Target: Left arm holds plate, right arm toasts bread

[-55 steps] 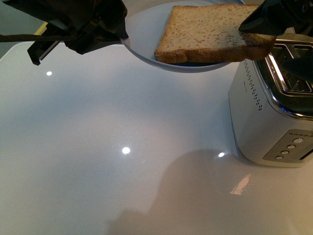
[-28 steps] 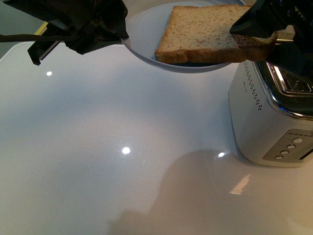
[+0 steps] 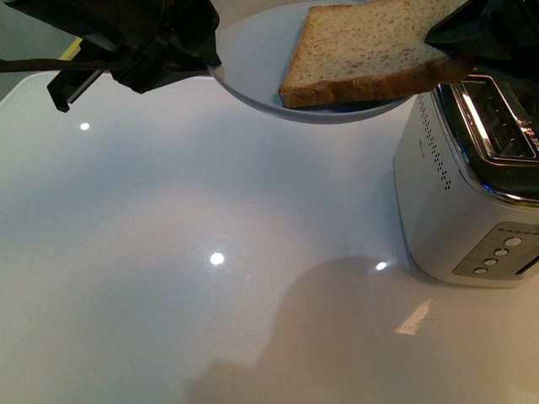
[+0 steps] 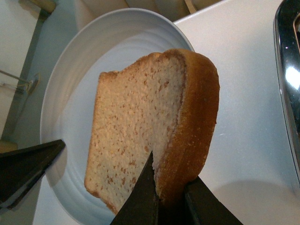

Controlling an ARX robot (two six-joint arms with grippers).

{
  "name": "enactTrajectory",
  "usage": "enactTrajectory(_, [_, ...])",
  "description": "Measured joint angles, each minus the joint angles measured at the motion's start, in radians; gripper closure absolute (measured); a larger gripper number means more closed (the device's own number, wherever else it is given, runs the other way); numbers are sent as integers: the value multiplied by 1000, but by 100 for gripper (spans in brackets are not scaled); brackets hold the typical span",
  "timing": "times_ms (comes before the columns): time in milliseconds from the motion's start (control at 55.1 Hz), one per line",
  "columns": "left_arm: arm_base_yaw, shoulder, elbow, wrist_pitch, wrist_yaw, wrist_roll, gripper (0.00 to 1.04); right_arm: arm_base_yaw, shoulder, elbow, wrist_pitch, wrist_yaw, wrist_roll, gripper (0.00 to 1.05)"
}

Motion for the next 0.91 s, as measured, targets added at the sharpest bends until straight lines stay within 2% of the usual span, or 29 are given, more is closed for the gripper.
enactTrajectory(73, [0,0,0,0,0,0,102,0,-25,8,-8,4,-15,101])
enactTrajectory(345, [0,0,0,0,0,0,102,-57,-192,101,-98,159,-202,101])
enactTrajectory(617, [0,0,0,0,0,0,102,-119,-216,177,-201,383,-534,101])
enactTrajectory(744, [0,0,0,0,0,0,102,-107,-176,155,-179,433,-669,101])
enactTrajectory(907, [0,0,0,0,0,0,102,-101,-119,131,-192,441,-739,101])
